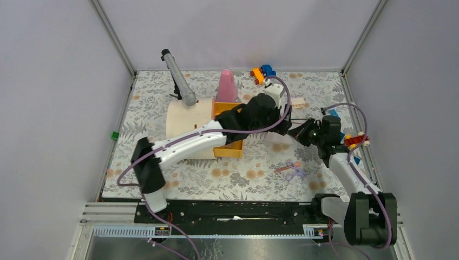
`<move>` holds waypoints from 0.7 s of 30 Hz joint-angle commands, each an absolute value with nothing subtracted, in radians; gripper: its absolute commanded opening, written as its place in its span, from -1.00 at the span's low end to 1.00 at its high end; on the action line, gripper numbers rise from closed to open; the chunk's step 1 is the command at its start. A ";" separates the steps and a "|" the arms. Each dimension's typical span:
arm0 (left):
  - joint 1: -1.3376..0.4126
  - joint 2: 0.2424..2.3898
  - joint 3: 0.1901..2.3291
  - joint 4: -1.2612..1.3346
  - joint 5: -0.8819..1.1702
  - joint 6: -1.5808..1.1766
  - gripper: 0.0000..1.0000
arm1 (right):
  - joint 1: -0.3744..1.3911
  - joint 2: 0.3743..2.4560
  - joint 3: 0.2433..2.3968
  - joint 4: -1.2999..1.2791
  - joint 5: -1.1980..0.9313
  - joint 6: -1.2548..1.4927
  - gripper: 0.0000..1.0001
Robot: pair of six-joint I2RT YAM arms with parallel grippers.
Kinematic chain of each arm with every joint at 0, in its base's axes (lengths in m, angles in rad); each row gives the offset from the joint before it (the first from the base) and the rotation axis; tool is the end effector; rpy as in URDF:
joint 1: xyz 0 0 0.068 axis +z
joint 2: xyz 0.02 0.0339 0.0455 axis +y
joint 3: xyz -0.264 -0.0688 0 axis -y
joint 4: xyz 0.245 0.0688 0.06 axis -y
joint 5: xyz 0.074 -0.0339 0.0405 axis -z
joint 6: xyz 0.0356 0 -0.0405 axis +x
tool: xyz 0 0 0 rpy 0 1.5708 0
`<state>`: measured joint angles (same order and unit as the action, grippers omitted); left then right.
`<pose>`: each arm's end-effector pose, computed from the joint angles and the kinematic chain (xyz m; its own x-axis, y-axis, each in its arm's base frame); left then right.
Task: Organize the makeup
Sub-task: Pick up the makeup tool from the center of the board, then place the makeup tool in the drawer.
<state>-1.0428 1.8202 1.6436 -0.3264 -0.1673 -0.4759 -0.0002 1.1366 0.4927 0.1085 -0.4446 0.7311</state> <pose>0.2230 -0.3706 0.3328 -0.5724 0.0848 -0.8156 0.5805 0.7444 -0.3300 0.2322 0.0153 0.1998 -0.6267 0.6029 -0.4938 0.0654 0.6721 0.7376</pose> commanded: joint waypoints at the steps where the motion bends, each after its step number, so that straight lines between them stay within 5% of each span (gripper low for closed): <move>1: -1.058 1.610 1.712 -0.428 -0.209 -0.408 0.55 | 0.007 1.016 0.603 0.043 -0.413 0.720 -1.00; 9: -0.979 1.246 1.621 -0.665 -0.471 -0.383 0.69 | 0.075 0.902 0.762 0.022 -0.412 0.737 -1.00; 21: -0.821 0.982 1.371 -0.745 -0.705 -0.411 0.76 | 0.643 1.120 1.072 -0.068 0.099 0.578 -1.00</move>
